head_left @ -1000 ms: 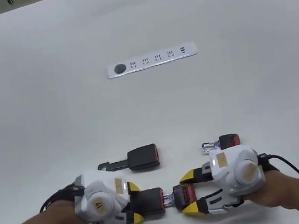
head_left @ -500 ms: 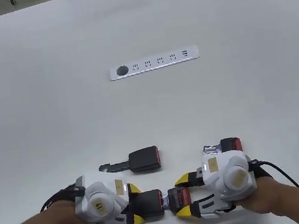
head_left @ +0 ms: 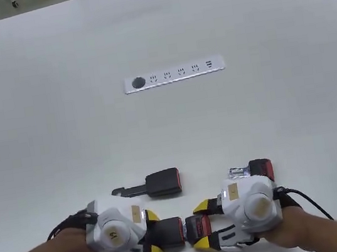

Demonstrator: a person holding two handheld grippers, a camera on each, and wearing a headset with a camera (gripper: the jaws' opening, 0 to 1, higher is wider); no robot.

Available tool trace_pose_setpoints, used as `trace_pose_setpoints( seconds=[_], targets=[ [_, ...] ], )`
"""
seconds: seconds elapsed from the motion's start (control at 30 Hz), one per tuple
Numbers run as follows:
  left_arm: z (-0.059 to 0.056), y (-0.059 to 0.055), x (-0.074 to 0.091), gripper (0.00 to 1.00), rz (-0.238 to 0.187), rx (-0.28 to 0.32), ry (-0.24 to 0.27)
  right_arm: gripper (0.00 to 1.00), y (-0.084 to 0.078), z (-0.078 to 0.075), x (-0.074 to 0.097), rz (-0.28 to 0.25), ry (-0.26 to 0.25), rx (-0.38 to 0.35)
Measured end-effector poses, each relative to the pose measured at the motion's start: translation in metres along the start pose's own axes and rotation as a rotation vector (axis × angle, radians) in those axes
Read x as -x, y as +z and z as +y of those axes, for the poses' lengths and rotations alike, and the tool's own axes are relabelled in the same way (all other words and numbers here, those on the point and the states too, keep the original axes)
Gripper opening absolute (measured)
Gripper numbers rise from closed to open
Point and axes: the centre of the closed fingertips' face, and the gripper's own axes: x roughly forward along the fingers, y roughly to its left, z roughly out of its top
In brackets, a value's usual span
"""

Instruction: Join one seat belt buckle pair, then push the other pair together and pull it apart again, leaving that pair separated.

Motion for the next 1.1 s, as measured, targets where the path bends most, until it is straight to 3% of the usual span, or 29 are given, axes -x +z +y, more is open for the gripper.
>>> trace_pose_setpoints(
  seconds=[0.63, 1.1],
  targets=[
    [0.0002, 0.0006, 0.0008, 0.34, -0.045, 0.000, 0.000, 0.37, -0.0001, -0.0011, 0.0005, 0.010, -0.006, 0.012],
    [-0.0001, 0.0001, 0.0015, 0.34, -0.116, -0.013, 0.008, 0.37, -0.0001, -0.0020, 0.0018, -0.034, 0.002, 0.030]
  ],
)
